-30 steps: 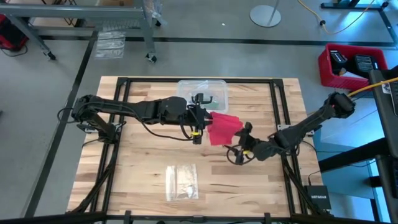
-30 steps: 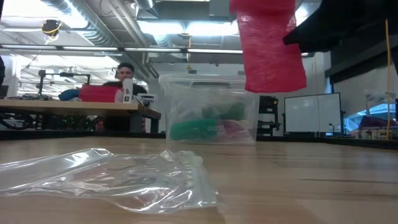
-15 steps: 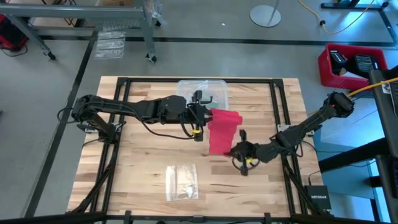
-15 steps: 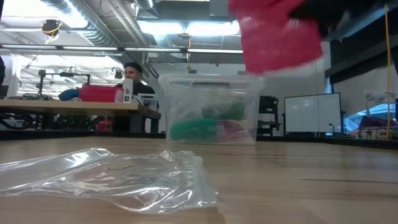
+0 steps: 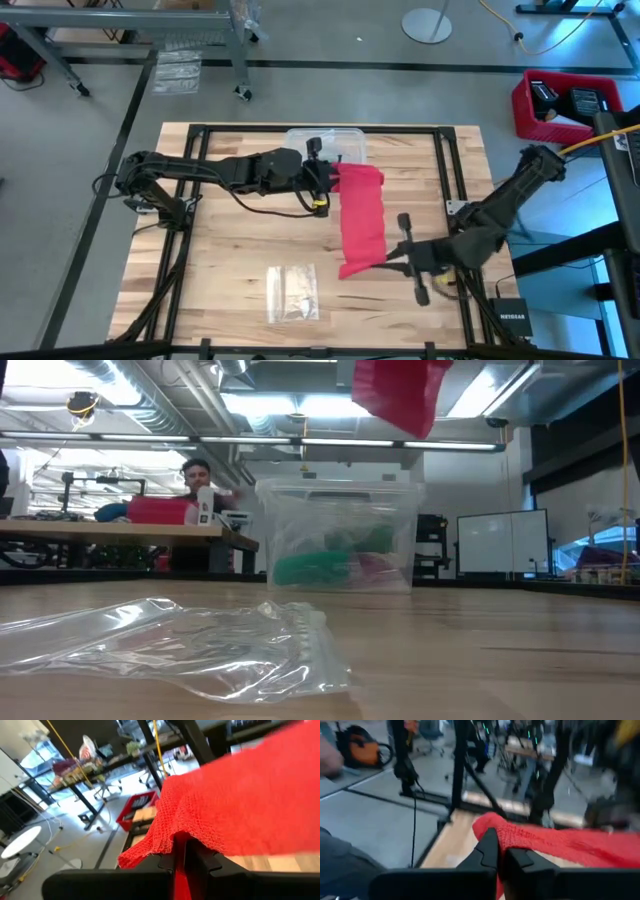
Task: Roll bandage
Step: Roll the red bandage
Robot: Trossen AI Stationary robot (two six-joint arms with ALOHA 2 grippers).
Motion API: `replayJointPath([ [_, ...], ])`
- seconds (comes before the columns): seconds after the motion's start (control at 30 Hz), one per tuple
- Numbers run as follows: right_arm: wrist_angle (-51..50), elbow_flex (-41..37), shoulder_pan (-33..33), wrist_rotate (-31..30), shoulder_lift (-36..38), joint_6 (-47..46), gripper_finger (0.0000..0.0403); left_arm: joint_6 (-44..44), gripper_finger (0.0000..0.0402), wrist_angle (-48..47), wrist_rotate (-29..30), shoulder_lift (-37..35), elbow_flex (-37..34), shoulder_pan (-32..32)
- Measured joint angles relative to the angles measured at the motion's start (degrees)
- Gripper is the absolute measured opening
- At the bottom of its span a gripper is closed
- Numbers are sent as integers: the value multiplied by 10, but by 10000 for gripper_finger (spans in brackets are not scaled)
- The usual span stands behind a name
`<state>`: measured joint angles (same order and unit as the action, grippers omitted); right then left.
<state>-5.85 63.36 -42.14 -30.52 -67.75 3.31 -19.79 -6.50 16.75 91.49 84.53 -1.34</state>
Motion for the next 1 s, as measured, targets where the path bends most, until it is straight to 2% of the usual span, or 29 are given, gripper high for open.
replayJointPath([
  [0.2, -75, 146, -2, -49, 1, 110, 4, -1, 12, -48, 0, 3, 0, -2],
  [0.3, -103, 215, -2, -100, 1, 173, 3, 1, 12, -66, 0, 3, 0, -2],
  [0.43, -106, 291, 1, -169, 1, 269, 4, 5, 12, -76, -24, 3, 0, -2],
  [0.53, -107, 336, 24, -190, 1, 310, 4, 9, 12, -76, -37, 3, 0, -7],
  [0.77, -112, 372, 132, -234, 10, 371, 4, -2, 12, -74, -95, 3, 0, -48],
  [1.0, -161, 372, 269, -227, 20, 377, 5, -23, 12, -64, -106, 3, 0, -124],
])
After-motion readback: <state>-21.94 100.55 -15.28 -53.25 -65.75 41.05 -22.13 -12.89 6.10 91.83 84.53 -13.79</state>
